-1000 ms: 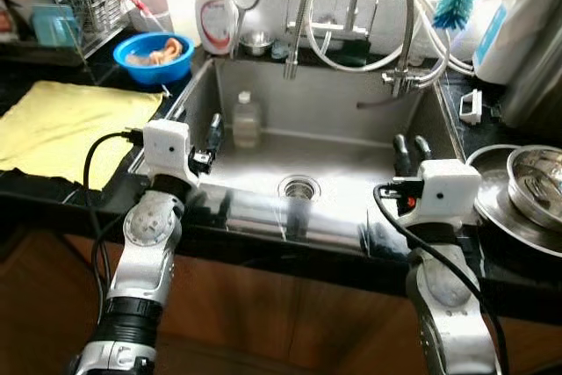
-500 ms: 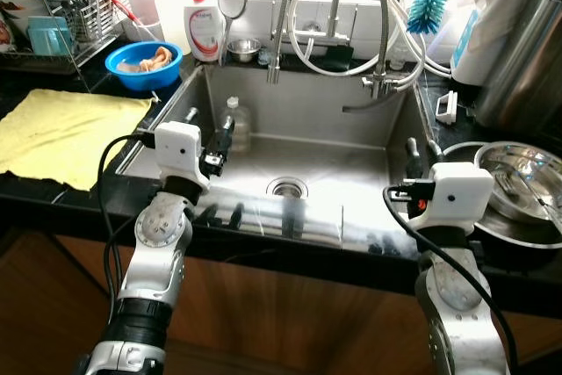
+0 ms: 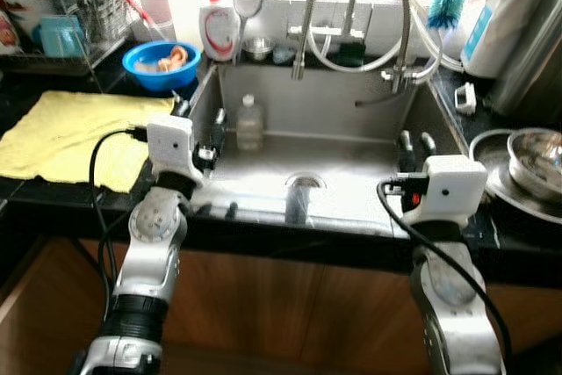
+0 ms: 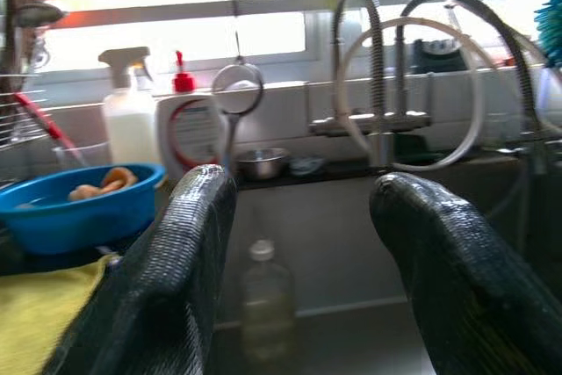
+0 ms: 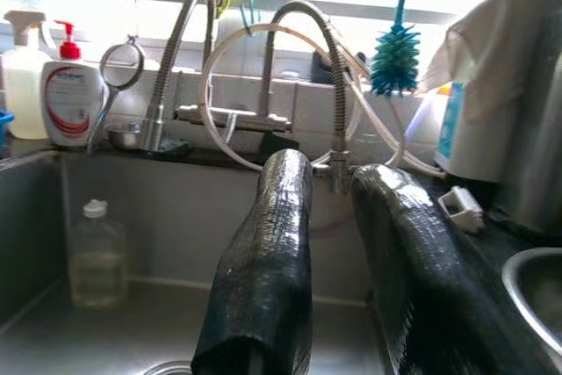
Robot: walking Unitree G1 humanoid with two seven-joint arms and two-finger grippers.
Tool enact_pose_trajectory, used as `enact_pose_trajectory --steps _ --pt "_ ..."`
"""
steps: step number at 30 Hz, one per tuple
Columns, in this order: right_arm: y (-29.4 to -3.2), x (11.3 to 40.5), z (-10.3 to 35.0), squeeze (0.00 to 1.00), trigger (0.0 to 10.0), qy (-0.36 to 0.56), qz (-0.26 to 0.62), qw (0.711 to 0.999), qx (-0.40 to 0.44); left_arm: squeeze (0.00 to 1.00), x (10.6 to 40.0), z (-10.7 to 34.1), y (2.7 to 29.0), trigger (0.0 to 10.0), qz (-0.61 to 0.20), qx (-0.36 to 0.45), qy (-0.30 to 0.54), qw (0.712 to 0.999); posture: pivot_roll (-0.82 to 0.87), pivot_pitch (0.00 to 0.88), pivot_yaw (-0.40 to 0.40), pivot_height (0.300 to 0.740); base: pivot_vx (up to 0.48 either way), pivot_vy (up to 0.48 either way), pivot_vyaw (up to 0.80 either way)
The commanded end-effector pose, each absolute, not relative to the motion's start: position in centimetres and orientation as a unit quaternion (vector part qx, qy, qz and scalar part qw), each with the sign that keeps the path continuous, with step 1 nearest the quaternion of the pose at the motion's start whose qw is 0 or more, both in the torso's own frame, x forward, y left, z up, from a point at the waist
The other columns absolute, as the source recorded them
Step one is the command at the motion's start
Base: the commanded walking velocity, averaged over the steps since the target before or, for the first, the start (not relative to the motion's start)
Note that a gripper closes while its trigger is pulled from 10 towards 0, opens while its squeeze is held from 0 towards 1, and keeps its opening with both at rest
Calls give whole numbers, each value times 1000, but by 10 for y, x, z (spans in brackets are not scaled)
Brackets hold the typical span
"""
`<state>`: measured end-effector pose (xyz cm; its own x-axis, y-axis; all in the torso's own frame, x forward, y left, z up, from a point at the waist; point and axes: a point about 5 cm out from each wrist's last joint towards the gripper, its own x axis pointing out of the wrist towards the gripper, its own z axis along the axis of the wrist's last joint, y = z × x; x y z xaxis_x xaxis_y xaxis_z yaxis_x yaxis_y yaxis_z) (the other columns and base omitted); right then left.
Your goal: Kitchen organization
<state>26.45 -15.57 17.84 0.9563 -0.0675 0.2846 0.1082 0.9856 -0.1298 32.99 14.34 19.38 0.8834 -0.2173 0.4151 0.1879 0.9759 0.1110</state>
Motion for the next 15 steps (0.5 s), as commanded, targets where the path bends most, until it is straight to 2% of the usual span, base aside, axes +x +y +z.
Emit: enact_pose_trajectory --steps 1,5,15 --pt "-160 262 182 0 10000 -144 -57 985 -76 0 331 198 143 10000 -107 39 -224 968 -30 0 1 740 0 0 0" --pt "-163 259 186 0 10000 -147 -67 984 -77 0 332 198 142 10000 -109 38 -224 968 -32 0 5 740 0 0 0" --pt "-178 251 189 0 10000 -141 -98 982 -79 0 332 195 139 10000 -116 38 -218 968 -39 0 12 740 0 0 -652"
